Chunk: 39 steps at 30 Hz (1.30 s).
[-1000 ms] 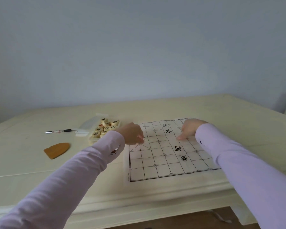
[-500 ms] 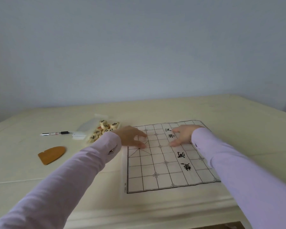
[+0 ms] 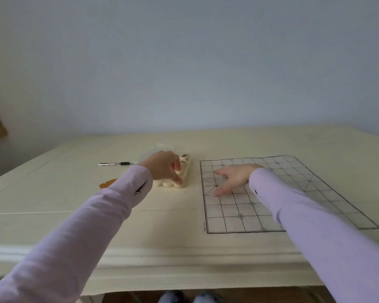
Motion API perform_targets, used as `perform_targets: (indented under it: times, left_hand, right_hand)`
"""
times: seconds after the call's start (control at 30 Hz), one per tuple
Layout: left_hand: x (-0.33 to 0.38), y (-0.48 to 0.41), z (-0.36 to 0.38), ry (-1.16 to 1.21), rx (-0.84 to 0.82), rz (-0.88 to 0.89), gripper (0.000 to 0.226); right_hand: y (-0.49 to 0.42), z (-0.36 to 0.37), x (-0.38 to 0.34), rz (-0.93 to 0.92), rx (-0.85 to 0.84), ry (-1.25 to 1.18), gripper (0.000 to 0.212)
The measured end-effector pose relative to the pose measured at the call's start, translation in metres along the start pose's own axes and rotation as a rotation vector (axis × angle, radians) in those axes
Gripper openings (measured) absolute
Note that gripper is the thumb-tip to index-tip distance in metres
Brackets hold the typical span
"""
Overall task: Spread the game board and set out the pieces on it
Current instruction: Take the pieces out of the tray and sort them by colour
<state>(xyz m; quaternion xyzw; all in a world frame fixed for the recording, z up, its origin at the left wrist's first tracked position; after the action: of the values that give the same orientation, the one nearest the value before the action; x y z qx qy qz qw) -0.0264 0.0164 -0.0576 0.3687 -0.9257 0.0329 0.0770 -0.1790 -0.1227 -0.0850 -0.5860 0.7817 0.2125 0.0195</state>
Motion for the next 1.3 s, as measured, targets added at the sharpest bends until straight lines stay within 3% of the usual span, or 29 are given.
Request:
perform_targets:
  times: [0.57,0.77,0.97,1.07,1.2,1.3]
  left_hand:
    - [-0.03,0.017,-0.024,-0.085,0.267,0.21,0.009]
    - [-0.039,0.031,-0.055,-0.099,0.41,0.223,0.019]
    - [-0.069,0.031,-0.066,-0.111,0.429,0.141,0.03]
    - [-0.086,0.027,-0.069,-0.135,0.441,0.121,0.043]
    - [-0.111,0.004,-0.075,-0.157,0.453,0.093,0.05]
    - [-0.128,-0.025,-0.076,-0.174,0.437,0.061,0.049]
  right_hand:
    - [-0.012,0.013,-0.051,-0.064,-0.007,0.038,0.087]
    - [-0.032,0.02,-0.085,-0.09,-0.001,0.091,0.089]
    - [-0.052,0.025,-0.11,-0.12,0.032,0.022,0.092]
    - [-0.05,0.005,-0.121,-0.16,0.092,-0.071,0.081]
    - [-0.077,-0.038,-0.12,-0.139,0.383,-0.519,0.017]
    - [-0.118,-0.044,-0.116,-0.04,0.47,-0.958,0.023]
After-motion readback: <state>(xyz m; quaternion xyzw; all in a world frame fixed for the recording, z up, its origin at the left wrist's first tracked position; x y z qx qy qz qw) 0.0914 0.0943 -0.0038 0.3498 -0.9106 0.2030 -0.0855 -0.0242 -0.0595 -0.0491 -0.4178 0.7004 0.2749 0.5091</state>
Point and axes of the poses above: each hand's wrist, its own y-axis away from the middle knuckle, its own z-axis out of the palm, x = y × z, the point moved 5 cm from there along -y, towards the middle knuckle, and after that the axes turned 14 degrees about -z, right-handed, at the moved point
